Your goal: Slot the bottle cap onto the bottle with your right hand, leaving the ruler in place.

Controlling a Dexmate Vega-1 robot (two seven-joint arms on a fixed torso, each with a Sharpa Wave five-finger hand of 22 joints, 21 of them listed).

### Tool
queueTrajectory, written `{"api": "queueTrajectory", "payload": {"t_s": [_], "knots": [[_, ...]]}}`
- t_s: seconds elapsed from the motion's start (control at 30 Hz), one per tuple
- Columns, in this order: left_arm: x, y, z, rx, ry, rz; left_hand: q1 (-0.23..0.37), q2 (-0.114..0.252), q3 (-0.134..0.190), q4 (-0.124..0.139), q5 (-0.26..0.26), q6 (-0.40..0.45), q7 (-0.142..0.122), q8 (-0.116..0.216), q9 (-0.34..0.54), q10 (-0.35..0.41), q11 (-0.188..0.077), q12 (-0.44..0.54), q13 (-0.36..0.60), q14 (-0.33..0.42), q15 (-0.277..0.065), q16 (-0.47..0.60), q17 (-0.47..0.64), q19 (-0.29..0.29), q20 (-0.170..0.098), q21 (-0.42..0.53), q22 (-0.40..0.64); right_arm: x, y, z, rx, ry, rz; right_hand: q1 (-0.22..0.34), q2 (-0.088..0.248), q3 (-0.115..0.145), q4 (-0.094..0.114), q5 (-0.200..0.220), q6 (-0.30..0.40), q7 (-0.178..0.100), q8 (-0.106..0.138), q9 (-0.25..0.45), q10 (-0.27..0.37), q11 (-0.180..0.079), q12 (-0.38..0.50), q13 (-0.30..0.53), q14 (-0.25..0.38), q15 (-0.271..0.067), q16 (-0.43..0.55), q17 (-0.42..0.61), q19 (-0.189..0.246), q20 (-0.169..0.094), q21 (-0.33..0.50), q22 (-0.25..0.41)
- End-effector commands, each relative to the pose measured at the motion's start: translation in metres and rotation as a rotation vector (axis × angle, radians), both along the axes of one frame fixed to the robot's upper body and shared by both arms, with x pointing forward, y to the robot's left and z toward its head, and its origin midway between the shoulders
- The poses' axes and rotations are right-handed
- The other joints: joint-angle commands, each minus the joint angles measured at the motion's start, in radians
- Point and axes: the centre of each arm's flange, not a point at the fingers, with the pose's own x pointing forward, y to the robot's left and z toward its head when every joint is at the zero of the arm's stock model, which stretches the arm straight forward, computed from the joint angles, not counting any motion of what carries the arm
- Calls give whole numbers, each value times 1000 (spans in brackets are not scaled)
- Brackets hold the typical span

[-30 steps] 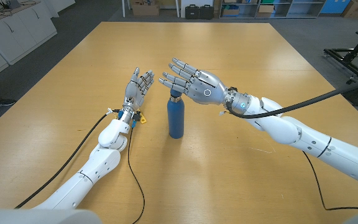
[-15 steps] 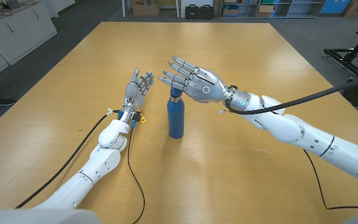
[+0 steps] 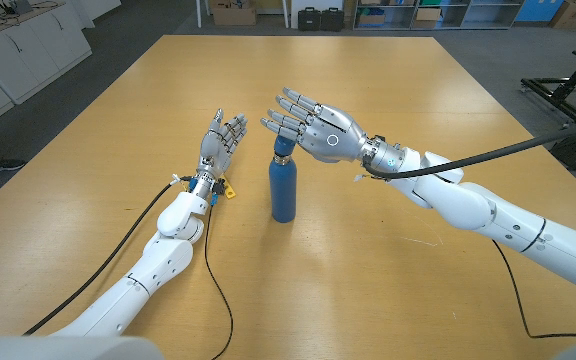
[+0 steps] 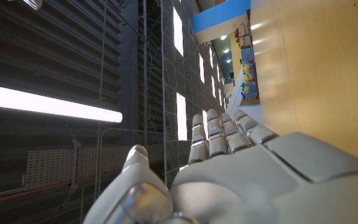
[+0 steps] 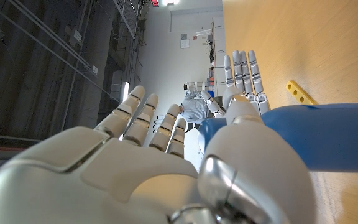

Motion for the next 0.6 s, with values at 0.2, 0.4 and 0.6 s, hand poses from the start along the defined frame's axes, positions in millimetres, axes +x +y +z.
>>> {"api": "queueTrajectory", "payload": {"t_s": [0.2,0.4,0.6], "knots": [[-15,-7,0,2,-9,25,2,10,0,-7,-1,12,-4,0,2,17,-1,2,3,15,-3,-2,3,11,-3,2,4,-6,-38,2,214,84,-33,7,16,12,-5,15,22,11,15,4,17,1,7,3,-3,-71,10,-6,4,-33,-2,-3],[-20,-11,-2,29,8,14,2,10,0,-8,-1,15,-5,0,2,24,-5,5,3,22,-3,0,3,17,-8,4,4,1,-58,-2,355,156,-32,19,32,23,-9,19,38,14,22,4,36,2,12,1,16,-77,17,-12,25,-38,4,-5],[-29,-4,5,43,2,7,2,10,0,-8,-1,23,-3,2,2,27,-3,5,3,26,-4,1,3,21,-13,5,4,6,-70,-6,596,264,45,24,44,30,-11,22,59,25,31,3,66,9,22,-1,32,-81,21,-19,46,-39,9,-7]]}}
